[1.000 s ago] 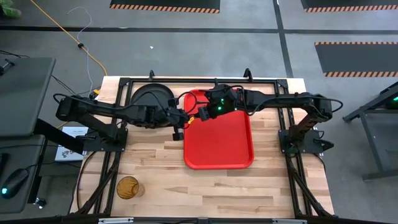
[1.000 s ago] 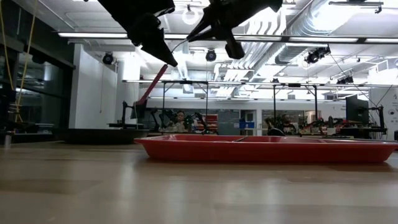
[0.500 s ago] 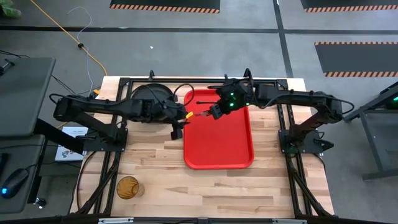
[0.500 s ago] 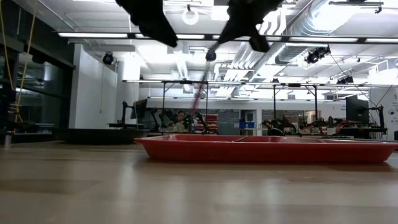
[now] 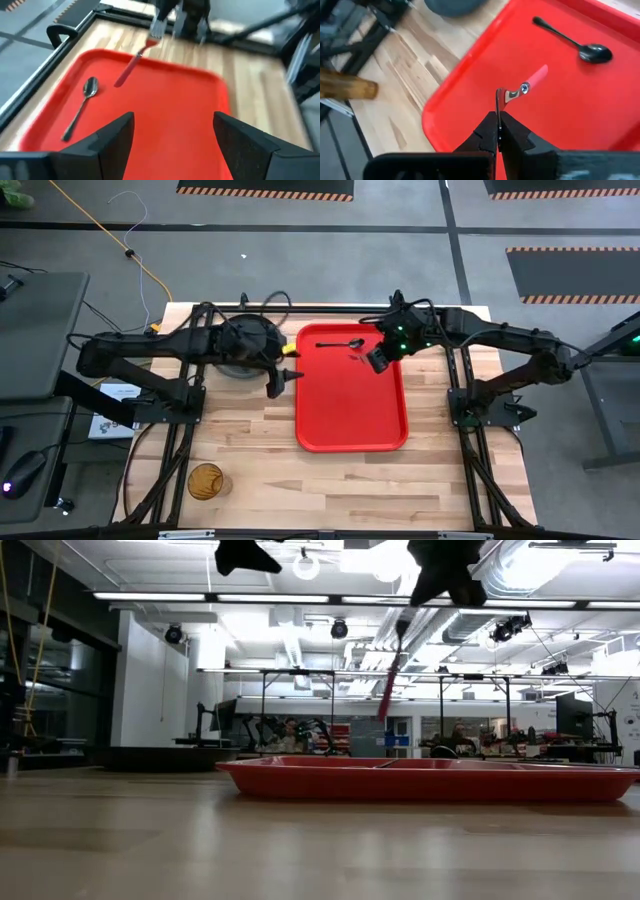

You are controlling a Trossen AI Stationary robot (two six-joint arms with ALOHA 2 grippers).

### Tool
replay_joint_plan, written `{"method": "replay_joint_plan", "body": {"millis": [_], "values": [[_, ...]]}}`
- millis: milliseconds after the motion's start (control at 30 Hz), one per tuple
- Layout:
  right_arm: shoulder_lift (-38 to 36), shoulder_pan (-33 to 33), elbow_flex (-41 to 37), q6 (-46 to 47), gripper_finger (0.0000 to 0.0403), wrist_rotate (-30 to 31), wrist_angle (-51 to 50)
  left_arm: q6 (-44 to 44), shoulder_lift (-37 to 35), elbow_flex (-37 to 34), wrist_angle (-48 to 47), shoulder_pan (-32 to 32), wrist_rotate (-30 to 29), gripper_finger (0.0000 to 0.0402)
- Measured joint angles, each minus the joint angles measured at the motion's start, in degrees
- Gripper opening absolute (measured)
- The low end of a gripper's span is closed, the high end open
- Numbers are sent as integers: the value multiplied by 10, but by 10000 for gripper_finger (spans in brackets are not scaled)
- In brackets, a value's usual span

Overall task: Pick and place plate/cup/fork/spoon on tray
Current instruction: Put the pink fork on the red tray to the bottom of the black spoon

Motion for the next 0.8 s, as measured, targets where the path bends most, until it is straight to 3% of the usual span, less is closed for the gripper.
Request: {"method": "replay_joint_plan", "body": {"millis": [200,467,667,800], "values": [[-8,17,0,-27,0,2,-42,-41,-14,-11,59,47,68,260],[-8,62,0,-111,0,-9,-40,-207,-35,-148,313,95,204,262],[-5,86,0,-211,0,-90,73,-412,-43,-273,604,120,278,262],[-5,89,0,-245,0,-156,198,-565,-44,-328,718,134,312,262]]}}
